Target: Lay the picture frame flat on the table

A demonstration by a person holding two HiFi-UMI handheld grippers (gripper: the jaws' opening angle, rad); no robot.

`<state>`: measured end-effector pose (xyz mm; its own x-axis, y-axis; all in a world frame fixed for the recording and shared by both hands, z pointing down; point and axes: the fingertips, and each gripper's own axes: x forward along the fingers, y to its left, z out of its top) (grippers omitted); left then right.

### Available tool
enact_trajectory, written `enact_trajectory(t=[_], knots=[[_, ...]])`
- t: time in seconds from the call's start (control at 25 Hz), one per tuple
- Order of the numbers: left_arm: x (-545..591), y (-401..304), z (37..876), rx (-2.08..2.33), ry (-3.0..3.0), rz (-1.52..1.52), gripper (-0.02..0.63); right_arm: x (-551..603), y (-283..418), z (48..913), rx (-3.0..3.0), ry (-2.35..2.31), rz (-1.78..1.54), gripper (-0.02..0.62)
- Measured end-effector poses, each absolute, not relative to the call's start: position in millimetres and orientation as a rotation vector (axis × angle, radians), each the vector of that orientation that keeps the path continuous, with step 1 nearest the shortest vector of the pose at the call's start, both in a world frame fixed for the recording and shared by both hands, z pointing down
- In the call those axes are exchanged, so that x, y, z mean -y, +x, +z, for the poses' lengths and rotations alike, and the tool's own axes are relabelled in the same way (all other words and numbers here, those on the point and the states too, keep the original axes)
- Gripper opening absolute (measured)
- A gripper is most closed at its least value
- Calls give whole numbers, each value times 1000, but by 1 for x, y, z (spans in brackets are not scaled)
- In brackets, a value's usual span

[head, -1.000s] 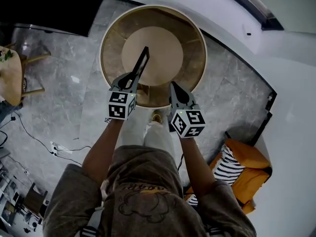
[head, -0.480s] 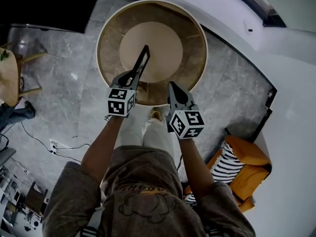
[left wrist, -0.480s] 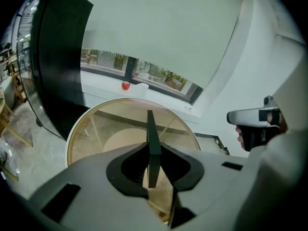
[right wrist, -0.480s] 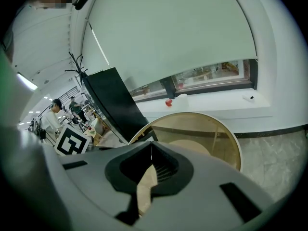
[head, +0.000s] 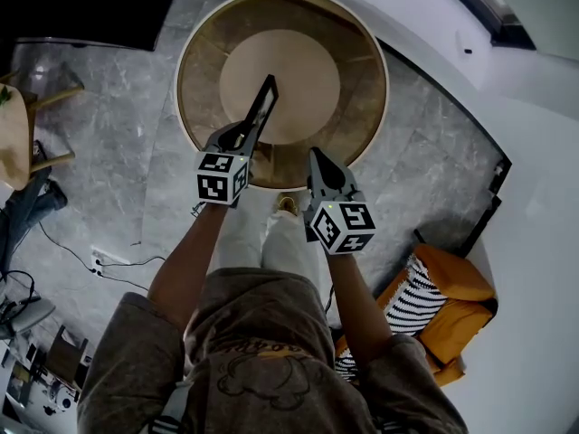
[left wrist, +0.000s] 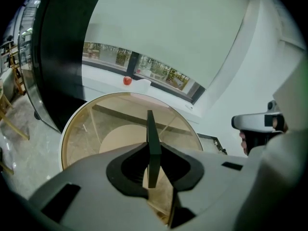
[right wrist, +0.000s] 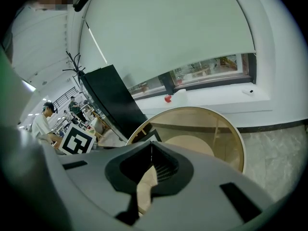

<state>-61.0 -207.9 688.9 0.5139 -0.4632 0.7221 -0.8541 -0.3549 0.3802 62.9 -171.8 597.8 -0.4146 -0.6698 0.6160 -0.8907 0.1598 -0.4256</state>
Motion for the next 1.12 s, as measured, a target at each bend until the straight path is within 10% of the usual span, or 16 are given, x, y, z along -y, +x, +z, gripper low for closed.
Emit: enact_trajectory(t=[1.12], knots=[[222, -68, 732, 1103, 1978, 652, 83, 167, 54, 640, 2138, 1460, 1168, 18]])
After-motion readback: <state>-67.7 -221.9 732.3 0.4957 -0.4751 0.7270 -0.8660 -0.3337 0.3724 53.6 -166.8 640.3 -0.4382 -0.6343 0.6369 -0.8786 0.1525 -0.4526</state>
